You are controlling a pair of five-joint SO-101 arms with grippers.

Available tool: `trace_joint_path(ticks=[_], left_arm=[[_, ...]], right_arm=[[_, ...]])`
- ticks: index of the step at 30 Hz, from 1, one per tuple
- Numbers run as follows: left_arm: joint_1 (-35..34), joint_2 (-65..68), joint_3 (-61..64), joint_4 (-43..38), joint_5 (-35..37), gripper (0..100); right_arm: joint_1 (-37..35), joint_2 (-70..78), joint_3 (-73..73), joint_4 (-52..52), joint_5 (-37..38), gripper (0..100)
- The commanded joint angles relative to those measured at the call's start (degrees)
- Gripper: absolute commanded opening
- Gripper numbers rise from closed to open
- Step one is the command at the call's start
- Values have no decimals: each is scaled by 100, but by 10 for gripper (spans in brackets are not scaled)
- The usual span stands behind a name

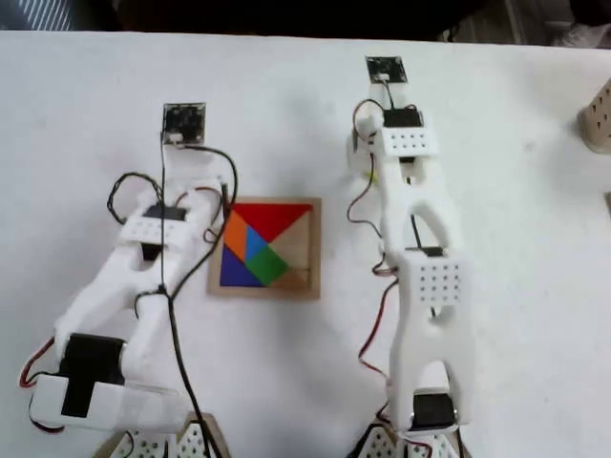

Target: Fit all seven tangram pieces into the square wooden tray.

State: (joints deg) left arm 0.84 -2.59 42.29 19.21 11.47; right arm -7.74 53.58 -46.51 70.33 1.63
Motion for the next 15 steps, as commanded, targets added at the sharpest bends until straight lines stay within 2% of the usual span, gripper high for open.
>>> trace_joint_path(ticks=[1, 9, 15], left_arm=[[-48, -40, -299, -176, 18, 24], [-48, -40, -299, -158, 18, 24], [-48, -40, -290, -149, 18, 24]], right_arm=[[48, 558, -1371, 365, -53, 293], [66, 1895, -3279, 1490, -44, 292], [259, 2176, -3851, 1982, -35, 291]])
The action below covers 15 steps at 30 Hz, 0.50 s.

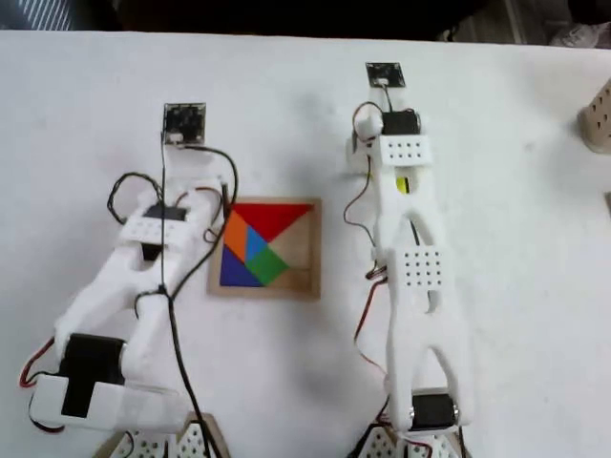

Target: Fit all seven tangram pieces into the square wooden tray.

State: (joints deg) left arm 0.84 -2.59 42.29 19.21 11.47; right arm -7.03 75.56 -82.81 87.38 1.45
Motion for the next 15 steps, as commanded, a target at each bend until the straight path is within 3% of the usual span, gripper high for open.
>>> trace_joint_path(ticks=[1, 8, 15], left_arm=[[-48, -40, -290, -149, 18, 24], [-48, -40, -290, -141, 18, 24], [-48, -40, -290, -141, 18, 24]], right_arm=[[224, -22, -220, 356, -18, 290], [57, -31, -255, 1068, 1099, 290], [31, -224, 70, 1156, 1319, 290]])
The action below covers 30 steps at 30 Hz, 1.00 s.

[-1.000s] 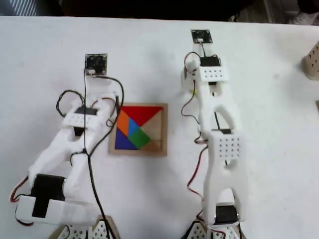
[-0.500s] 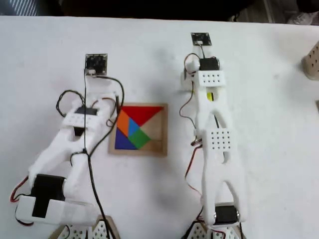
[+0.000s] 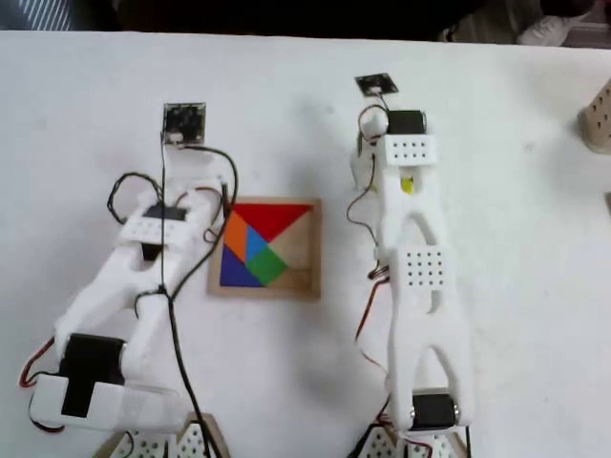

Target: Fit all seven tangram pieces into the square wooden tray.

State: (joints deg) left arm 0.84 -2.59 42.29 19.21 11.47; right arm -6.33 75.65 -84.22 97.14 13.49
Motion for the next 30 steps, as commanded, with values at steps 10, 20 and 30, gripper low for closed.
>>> trace_joint_path(ticks=[10, 20, 30], left_arm=[[-31, -40, -308, -158, 18, 24], [-48, -40, -290, -149, 18, 24], [-48, -40, -290, -141, 18, 24]], right_arm=[[-136, -2149, 3771, 136, 114, 290], [84, -2510, 4492, 110, 536, 290], [13, -3908, 6585, -1007, 545, 290]])
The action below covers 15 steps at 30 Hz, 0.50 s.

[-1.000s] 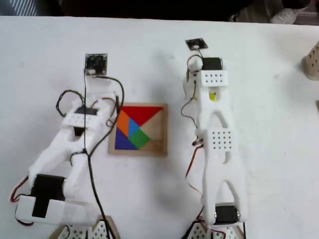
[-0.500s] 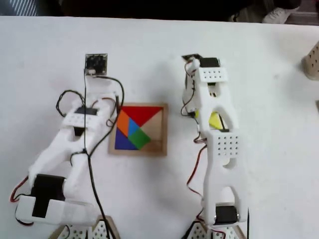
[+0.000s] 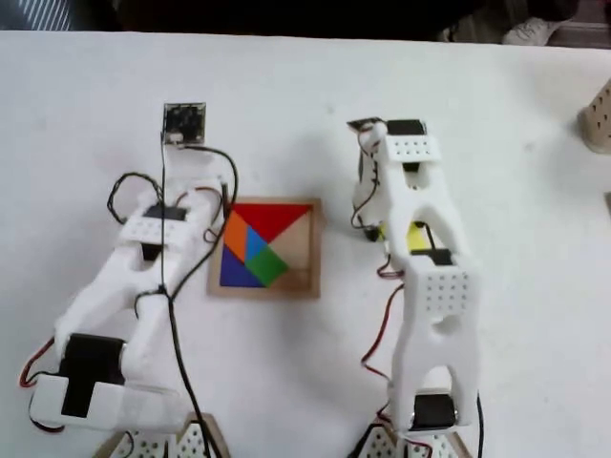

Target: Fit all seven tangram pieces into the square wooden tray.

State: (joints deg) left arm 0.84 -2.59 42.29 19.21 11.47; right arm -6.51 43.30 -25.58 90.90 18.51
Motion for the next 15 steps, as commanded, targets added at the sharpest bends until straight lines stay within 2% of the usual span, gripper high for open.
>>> trace_joint_path(ticks=[1, 4, 10, 15], left_arm=[[-48, -40, -290, -141, 18, 24], [-48, -40, -290, -141, 18, 24], [-48, -40, -290, -141, 18, 24], [-48, -48, -237, -141, 18, 24]], right_arm=[[-13, -840, 1029, -585, 53, 290], [-57, -1121, 1697, -1059, 53, 290], [-22, -1059, 1741, -1112, 53, 287], [-13, -1051, 1741, -1103, 53, 151]])
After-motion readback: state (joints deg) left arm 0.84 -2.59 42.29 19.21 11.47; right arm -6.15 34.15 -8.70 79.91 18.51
